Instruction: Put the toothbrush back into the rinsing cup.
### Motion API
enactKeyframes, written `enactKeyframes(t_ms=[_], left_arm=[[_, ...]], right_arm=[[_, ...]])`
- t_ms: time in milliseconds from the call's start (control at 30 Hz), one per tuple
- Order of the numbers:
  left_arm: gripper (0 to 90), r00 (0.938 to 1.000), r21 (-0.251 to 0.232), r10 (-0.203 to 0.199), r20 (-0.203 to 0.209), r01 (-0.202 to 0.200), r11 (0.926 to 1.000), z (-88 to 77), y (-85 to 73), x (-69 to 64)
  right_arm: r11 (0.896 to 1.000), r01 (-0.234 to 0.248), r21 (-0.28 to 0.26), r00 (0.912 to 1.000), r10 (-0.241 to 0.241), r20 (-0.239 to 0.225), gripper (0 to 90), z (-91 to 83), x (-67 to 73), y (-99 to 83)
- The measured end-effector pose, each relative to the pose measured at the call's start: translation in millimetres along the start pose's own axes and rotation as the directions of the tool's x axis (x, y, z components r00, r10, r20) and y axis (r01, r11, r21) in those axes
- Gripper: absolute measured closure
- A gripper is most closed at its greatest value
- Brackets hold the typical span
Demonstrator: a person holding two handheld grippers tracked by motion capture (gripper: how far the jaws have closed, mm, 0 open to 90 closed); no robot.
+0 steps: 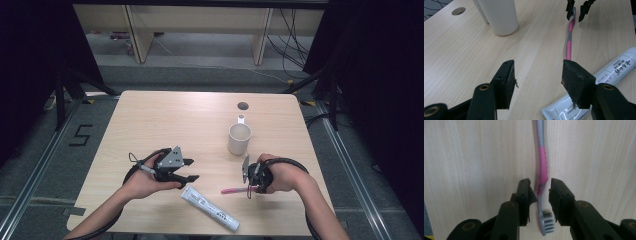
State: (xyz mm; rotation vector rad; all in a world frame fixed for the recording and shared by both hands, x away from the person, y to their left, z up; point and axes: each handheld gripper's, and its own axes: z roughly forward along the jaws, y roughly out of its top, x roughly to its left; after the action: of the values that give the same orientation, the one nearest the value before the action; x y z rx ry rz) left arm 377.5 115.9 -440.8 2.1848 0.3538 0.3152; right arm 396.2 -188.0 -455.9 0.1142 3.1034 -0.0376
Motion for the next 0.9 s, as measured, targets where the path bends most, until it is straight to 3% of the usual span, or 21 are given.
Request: enactKeyframes(t_ms=[67, 133, 167, 267, 300, 367, 467, 533, 600, 667, 733, 767, 833, 900], left_arm=[[43.8, 1.0000, 0.003, -0.003, 0.000, 0.003, 1.0000, -1.4, -2.0, 0.5], [43.8, 1.0000, 0.003, -0.006, -0.006, 0.006, 1.0000, -2.0, -3.4, 0.6], [43.7, 1.0000, 0.001, -0.007, -0.005, 0.007, 1.0000, -2.1, -4.1, 0.6], [43.2, 0.9999, -0.003, -0.010, -0.009, 0.010, 0.9999, -2.3, -5.4, 0.4], [43.1, 1.0000, 0.002, -0.009, -0.004, 0.009, 1.0000, -2.8, -5.5, 0.7], [43.0, 0.9999, -0.002, -0.011, 0.001, 0.011, 0.9999, -3.4, -6.5, 0.6], [42.8, 1.0000, -0.002, -0.009, 0.001, 0.009, 1.0000, -3.6, -7.2, 0.9], [42.8, 0.9999, -0.002, -0.014, -0.001, 0.014, 0.9999, -3.8, -7.9, 0.9], [42.8, 0.9999, -0.004, -0.012, -0.007, 0.012, 0.9999, -4.0, -8.6, 0.9], [42.9, 0.9999, -0.002, -0.010, -0.003, 0.010, 0.9999, -4.2, -9.2, 1.0], [43.3, 1.0000, -0.001, -0.009, 0.001, 0.009, 1.0000, -4.4, -9.8, 0.4], [43.6, 1.0000, 0.001, -0.005, 0.002, 0.005, 1.0000, -4.3, -9.9, -0.1], [44.3, 0.9999, 0.009, 0.002, 0.013, -0.002, 1.0000, -4.5, -9.7, -0.7], [45.3, 0.9998, 0.015, 0.006, 0.018, -0.007, 0.9999, -4.8, -9.3, -1.0]], right_arm=[[1.000, 0.026, 0.007, 0.9997, -0.026, -0.001, 70.4, 2.9, -1.8, 2.8], [1.000, 0.007, 0.015, 0.9999, -0.007, -0.010, 71.2, 5.0, -1.1, 4.4], [0.999, 0.032, 0.024, 0.9994, -0.032, -0.010, 71.4, 5.6, -2.6, 5.6], [0.998, 0.048, 0.028, 0.9988, -0.048, -0.015, 72.4, 9.2, -4.3, 7.8], [1.000, 0.004, 0.031, 0.9996, -0.003, -0.029, 72.5, 10.1, -1.7, 7.3], [0.999, 0.044, 0.028, 0.9988, -0.044, -0.024, 72.9, 11.6, -5.6, 8.2], [0.998, 0.060, 0.016, 0.9980, -0.060, -0.021, 73.8, 14.4, -7.2, 8.1], [0.994, 0.106, 0.016, 0.9941, -0.106, -0.026, 76.2, 16.5, -11.2, 9.7], [0.998, 0.046, 0.030, 0.9984, -0.045, -0.035, 77.6, 16.1, -7.8, 9.8], [0.999, 0.025, 0.037, 0.9988, -0.023, -0.043, 78.9, 16.0, -7.2, 9.8], [0.999, 0.033, 0.031, 0.9985, -0.031, -0.044, 79.5, 16.5, -8.2, 9.8], [0.997, 0.076, 0.019, 0.9963, -0.075, -0.040, 80.0, 17.5, -12.4, 9.6], [0.999, 0.019, 0.043, 0.9979, -0.017, -0.063, 80.2, 15.6, -10.0, 10.4], [0.999, 0.035, 0.033, 0.9978, -0.033, -0.058, 80.4, 16.2, -12.1, 10.2]])
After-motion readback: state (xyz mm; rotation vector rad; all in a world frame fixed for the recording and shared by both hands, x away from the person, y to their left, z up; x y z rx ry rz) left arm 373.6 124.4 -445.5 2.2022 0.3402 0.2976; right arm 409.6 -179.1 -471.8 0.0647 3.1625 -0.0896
